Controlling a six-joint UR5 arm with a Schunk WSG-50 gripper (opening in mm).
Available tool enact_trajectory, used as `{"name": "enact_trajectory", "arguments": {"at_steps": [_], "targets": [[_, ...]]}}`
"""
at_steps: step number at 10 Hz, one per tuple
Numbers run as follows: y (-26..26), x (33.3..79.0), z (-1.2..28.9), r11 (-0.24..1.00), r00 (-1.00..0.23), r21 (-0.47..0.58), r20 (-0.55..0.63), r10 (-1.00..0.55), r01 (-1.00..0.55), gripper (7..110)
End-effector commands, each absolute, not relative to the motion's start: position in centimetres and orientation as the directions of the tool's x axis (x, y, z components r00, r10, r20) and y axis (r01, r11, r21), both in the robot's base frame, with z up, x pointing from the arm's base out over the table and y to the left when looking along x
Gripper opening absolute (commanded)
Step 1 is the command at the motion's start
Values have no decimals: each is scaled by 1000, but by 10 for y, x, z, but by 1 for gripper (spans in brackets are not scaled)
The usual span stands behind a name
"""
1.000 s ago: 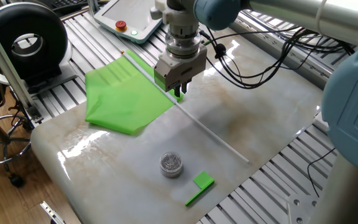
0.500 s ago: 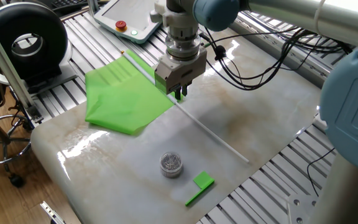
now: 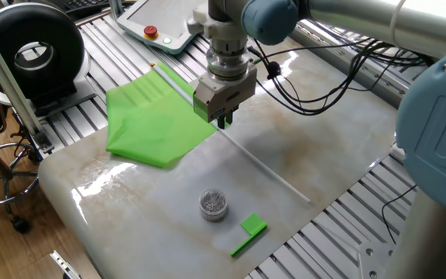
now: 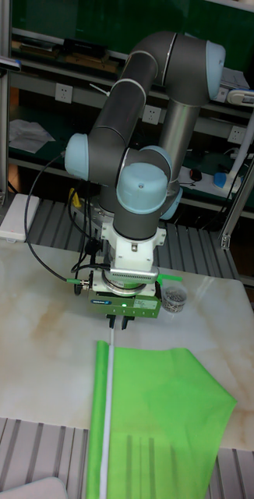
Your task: Wave the flag
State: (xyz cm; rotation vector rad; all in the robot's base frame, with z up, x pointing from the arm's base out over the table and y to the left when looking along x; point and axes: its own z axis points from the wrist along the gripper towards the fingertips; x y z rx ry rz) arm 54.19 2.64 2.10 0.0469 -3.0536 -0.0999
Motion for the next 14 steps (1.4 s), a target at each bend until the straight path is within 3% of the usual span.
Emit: {"name": "enact_trajectory", "arguments": {"at_steps": [1, 6, 7, 14], "targets": [[26, 543, 12, 997, -997, 72, 72, -36, -31, 22], [19, 533, 3, 998, -998, 58, 67, -13, -9, 22], [19, 533, 2, 998, -998, 59, 65, -3, 1, 44], [27, 529, -8, 998, -998, 60, 56, 10, 13, 44]]}}
